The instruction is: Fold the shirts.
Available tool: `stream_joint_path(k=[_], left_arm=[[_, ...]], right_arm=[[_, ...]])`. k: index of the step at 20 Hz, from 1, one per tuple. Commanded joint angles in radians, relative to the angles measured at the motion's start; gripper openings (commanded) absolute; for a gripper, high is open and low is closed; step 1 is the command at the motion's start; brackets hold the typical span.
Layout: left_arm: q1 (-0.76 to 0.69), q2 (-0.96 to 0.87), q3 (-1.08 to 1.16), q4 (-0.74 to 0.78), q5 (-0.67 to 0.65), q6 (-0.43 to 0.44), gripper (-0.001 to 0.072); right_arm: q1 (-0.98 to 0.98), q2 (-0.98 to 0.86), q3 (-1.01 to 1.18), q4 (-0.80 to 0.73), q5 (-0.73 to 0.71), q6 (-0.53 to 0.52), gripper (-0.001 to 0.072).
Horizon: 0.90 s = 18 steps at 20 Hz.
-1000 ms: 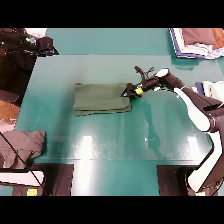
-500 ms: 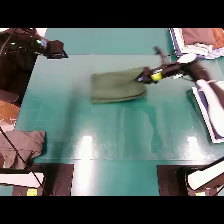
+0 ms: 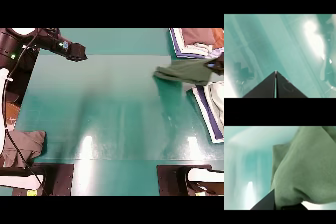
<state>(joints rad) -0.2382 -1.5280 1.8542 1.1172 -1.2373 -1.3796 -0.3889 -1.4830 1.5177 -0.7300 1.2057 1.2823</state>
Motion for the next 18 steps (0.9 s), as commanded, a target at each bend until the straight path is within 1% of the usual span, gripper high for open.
stream_joint_path(k=[1,4,6,12,15,18], left_arm=[[-0.032,0.001,0.0,0.001,0.015,-0.001,0.0028],[-0.032,0.001,0.0,0.001,0.016,-0.002,0.0028],[-0.032,0.0,0.0,0.001,0.016,-0.002,0.0028],[-0.032,0.0,0.0,0.002,0.014,-0.001,0.0028],[-0.032,0.0,0.0,0.002,0.012,-0.001,0.0028],[-0.032,0.0,0.0,0.002,0.007,0.0,0.0028]], right_arm=[[-0.131,0.019,-0.003,0.005,-0.129,-0.031,0.0014],[-0.165,0.02,0.0,0.04,-0.246,-0.045,0.0014],[-0.172,0.003,0.053,0.057,-0.243,-0.076,0.0015],[-0.177,-0.018,0.3,0.04,-0.134,-0.106,0.0014],[-0.202,-0.018,0.391,0.013,-0.03,-0.106,0.0015],[-0.238,-0.017,0.43,-0.025,0.088,-0.105,0.0014]])
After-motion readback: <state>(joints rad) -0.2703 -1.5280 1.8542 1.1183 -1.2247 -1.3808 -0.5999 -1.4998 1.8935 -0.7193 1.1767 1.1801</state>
